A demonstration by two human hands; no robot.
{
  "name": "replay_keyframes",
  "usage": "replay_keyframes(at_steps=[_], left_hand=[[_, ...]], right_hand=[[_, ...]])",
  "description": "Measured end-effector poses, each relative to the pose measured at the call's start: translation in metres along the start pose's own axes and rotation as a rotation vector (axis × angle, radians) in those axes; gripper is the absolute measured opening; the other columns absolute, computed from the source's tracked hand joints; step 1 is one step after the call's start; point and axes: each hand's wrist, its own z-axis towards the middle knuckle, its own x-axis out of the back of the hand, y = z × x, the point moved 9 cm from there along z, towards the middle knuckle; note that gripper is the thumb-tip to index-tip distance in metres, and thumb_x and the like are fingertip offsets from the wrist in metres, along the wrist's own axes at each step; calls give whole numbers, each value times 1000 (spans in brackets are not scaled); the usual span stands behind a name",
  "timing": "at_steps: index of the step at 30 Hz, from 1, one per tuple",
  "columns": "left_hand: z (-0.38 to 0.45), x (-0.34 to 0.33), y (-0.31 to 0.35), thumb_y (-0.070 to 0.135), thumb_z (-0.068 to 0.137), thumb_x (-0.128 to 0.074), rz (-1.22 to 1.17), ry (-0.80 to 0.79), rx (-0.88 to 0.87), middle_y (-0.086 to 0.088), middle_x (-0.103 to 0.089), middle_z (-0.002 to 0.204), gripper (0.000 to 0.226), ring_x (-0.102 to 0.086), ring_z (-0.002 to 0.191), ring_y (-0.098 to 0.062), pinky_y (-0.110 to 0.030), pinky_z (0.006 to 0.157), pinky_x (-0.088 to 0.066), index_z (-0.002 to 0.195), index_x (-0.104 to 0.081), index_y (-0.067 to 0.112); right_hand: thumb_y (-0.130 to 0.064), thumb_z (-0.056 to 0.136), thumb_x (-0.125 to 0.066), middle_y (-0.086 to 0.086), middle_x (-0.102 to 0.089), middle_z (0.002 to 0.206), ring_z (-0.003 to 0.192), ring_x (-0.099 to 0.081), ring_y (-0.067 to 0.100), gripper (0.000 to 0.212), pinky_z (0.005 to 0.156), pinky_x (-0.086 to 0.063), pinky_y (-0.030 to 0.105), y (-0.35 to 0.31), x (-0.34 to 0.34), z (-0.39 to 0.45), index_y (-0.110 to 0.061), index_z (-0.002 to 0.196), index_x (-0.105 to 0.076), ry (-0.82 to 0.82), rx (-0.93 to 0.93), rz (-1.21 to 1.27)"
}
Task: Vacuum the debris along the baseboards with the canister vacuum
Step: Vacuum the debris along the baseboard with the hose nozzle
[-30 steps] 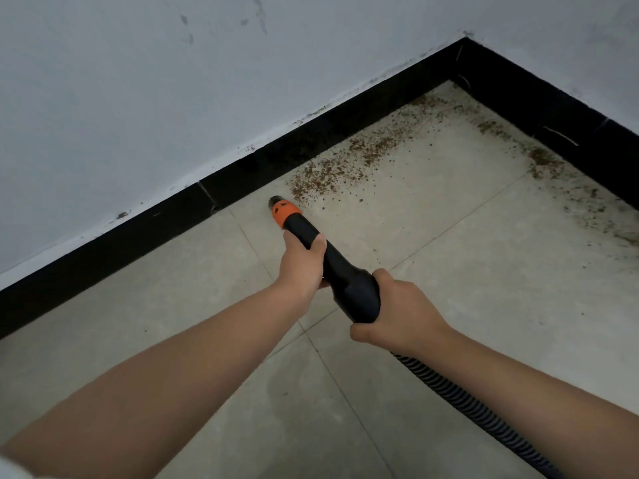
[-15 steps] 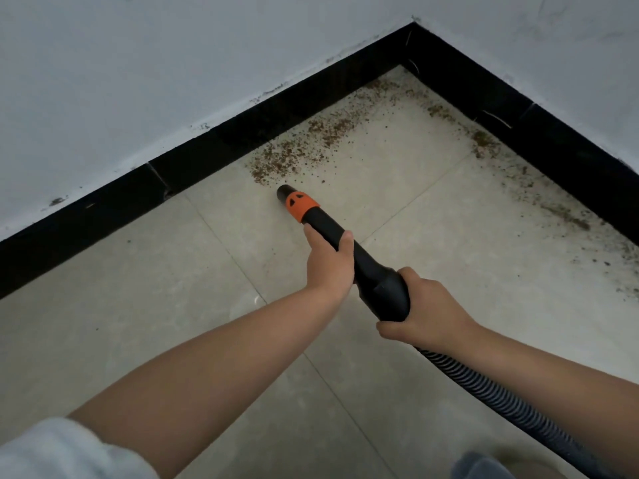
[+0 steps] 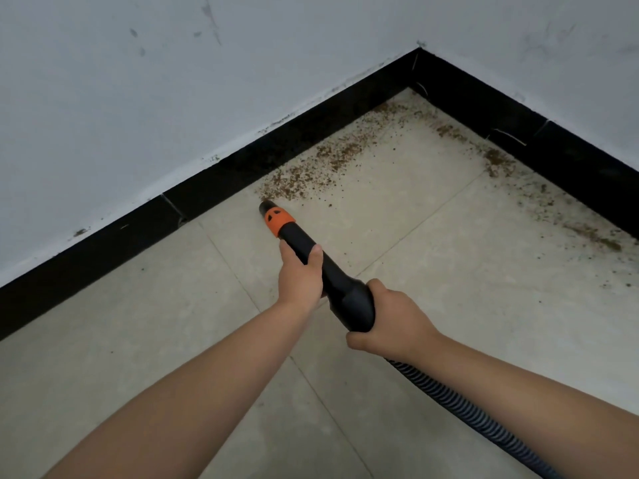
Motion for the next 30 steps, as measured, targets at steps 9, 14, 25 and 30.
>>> replay_keyframes(at_steps=[9, 14, 25, 30], left_hand=[[-25, -68, 0, 31, 97, -44, 71, -193, -18, -8, -42, 143, 69, -50, 121, -31, -47, 98, -46, 151, -1, 26], [-27, -98, 9, 31, 98, -43, 109, -224, -10, -8, -40, 145, 71, -47, 124, -32, -46, 100, -44, 150, 4, 24], [-6, -36, 2, 30, 99, -40, 6, -15, 16, -7, -40, 144, 67, -50, 119, -34, -48, 97, -47, 150, 4, 24], [-12, 20, -21, 30, 99, -40, -86, 96, 34, -7, -40, 143, 64, -49, 122, -32, -48, 100, -45, 150, -3, 24]], right_hand=[[-33, 66, -74, -4, -57, 89, 76, -57, 14, 48, 57, -44, 21, 56, 19, -44, -22, 98, -39, 85, -183, 63], [-29, 66, -76, -1, -56, 88, 75, -54, 17, 51, 53, -39, 17, 78, 34, -46, -21, 99, -39, 148, -213, 87], [-29, 66, -74, -2, -56, 87, 75, -56, 17, 48, 54, -42, 21, 29, 22, -4, -19, 97, -40, -19, -8, -20], [-31, 67, -74, -2, -53, 87, 75, -53, 16, 48, 54, -40, 22, -13, -4, 1, -20, 97, -38, -118, 112, -102]])
